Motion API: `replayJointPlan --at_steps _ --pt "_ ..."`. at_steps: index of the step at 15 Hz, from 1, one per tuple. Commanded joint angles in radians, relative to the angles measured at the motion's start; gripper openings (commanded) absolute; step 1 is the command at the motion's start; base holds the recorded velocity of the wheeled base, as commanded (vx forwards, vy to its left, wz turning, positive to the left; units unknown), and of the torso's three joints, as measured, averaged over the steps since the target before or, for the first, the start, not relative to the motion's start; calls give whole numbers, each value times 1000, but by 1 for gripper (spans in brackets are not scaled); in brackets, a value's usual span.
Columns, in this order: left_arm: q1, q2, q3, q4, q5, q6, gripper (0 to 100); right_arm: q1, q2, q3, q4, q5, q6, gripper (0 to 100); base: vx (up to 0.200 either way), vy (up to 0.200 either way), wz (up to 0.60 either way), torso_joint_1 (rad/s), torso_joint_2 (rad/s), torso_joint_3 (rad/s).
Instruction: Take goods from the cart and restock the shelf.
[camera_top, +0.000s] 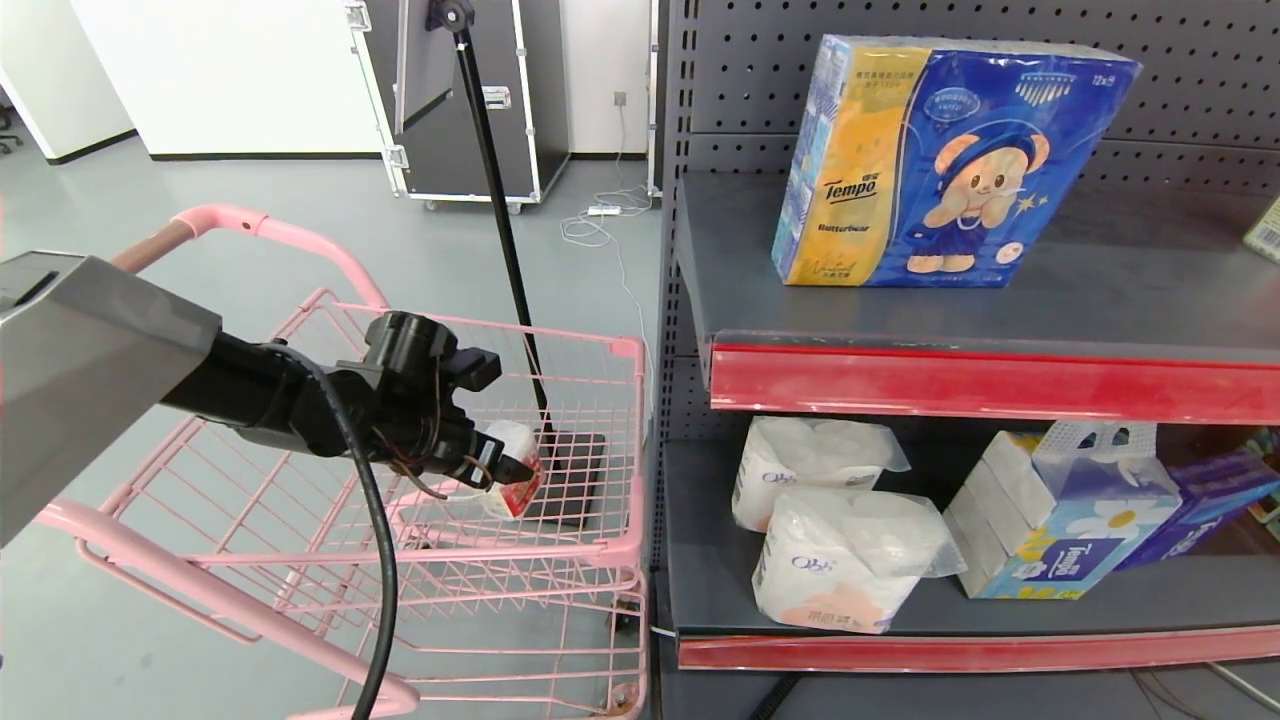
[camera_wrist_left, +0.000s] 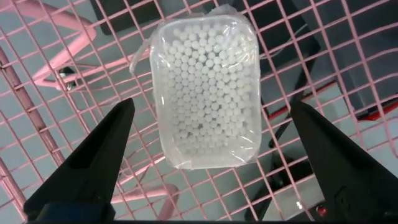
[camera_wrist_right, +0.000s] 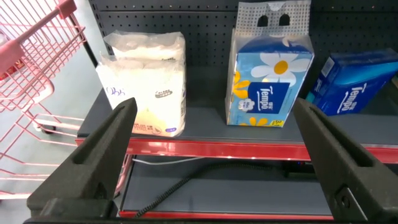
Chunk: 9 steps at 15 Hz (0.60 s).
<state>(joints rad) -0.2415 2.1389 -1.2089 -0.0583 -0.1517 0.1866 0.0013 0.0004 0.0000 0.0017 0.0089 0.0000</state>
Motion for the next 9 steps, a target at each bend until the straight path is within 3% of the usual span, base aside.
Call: replayJointPlan --at_steps 1,9 --pt "1 18 -3 -2 15 -3 100 0 1 0 0 0 0 100 0 0 0 0 0 0" --pt "5 41 22 -89 40 -10 100 0 0 0 0 0 0 100 0 0 0 0 0 0"
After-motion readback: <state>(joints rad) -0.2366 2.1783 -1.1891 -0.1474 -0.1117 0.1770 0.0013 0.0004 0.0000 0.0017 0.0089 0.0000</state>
